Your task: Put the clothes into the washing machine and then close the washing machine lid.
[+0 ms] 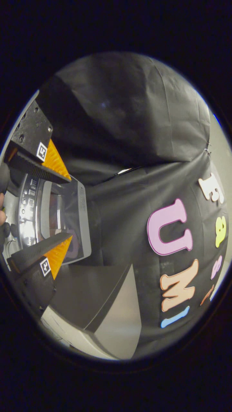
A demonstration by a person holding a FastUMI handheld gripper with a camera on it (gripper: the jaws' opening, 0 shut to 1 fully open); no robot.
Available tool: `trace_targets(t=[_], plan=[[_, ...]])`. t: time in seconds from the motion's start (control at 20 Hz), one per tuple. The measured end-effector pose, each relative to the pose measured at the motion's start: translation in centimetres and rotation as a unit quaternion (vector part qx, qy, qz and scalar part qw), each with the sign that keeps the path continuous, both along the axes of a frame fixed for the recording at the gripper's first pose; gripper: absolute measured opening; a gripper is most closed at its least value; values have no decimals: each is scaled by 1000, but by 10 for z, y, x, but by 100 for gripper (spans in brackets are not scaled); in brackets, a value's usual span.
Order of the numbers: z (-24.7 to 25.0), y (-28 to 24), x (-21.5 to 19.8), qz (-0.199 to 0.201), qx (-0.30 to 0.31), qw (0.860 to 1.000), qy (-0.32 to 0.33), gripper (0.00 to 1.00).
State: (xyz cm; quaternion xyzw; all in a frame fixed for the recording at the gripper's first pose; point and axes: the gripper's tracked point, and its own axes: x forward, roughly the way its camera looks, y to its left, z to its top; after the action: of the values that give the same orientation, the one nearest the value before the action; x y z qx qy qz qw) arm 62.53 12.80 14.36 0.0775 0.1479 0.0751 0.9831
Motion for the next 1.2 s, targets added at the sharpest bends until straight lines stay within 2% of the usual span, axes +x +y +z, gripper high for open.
trace_targets(t=[0.35, 0.6, 0.85, 1.2], plan=[[10, -4, -5, -5, 3, 999, -33, 93], [20, -5, -16, -13, -21, 997, -71, 93], [30, -19, -38, -42, -38, 993, -107, 93], [22, -30, -59, -58, -50, 990, -119, 93]])
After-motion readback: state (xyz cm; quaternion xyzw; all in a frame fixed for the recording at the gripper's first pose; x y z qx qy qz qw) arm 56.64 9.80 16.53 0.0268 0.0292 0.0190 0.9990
